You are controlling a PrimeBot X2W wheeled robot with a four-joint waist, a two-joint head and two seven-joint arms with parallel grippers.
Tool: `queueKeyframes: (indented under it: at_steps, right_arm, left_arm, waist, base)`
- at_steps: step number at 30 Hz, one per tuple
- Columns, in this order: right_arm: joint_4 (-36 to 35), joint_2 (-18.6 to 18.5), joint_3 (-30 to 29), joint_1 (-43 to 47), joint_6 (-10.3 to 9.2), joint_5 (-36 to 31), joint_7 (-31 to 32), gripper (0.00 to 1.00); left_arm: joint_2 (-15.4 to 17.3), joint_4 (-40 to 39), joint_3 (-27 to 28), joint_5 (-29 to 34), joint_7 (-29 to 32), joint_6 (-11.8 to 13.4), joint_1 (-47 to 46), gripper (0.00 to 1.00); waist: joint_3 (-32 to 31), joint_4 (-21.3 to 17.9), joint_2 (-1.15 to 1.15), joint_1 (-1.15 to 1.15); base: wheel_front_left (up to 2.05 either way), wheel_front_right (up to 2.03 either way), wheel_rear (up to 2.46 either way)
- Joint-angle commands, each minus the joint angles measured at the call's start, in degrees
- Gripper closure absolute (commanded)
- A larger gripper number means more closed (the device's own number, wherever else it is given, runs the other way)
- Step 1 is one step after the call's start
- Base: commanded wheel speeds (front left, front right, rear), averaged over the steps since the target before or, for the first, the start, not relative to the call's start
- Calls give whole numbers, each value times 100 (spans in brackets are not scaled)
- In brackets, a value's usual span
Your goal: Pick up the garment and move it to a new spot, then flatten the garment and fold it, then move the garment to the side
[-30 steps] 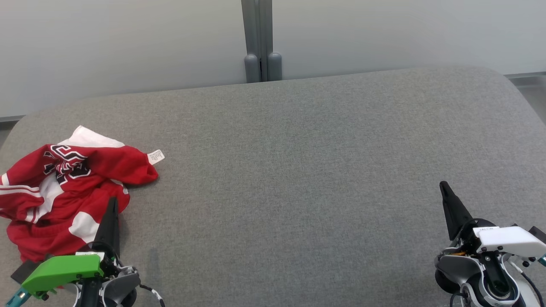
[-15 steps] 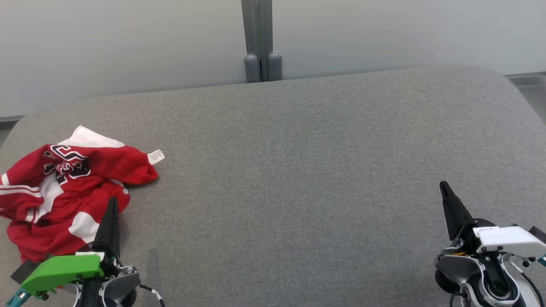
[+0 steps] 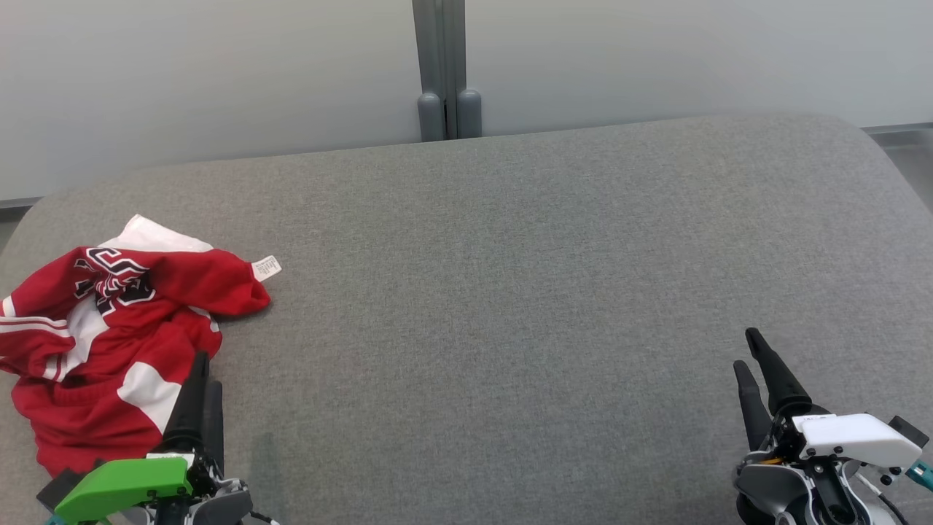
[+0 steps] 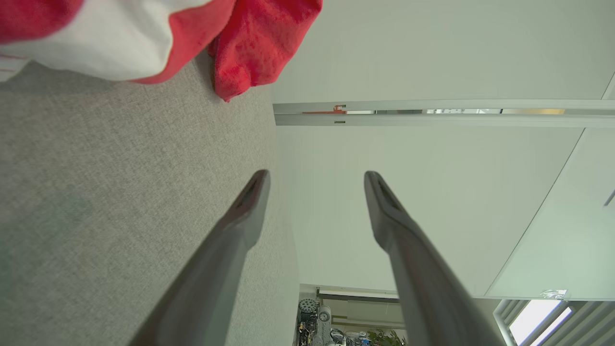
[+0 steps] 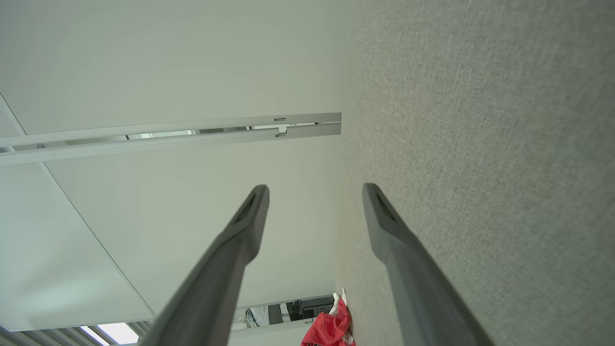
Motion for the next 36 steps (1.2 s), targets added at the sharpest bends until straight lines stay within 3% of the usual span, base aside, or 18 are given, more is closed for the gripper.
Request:
queueKeyframes:
  at_steps: [1, 19, 36]
  right_arm:
    - [-121, -34, 86, -106, 0, -122, -84, 0]
    - [-529, -31, 290, -2, 1, -2655, -561, 0]
    - [-703, -41, 579, 46, 1, -4223, -923, 0]
  left_arm:
    - [41, -173, -49, 97, -76, -5, -79, 0]
    - [45, -776, -216, 2423, -572, -12, 80, 0]
    - [45, -1183, -304, 3987, -934, 5, 237, 0]
  waist:
    - [1, 1, 0, 0]
    - [14, 24, 0, 0]
    - [21, 23, 0, 0]
  base:
    - [0, 0, 0]
    - [0, 0, 0]
    - [0, 0, 0]
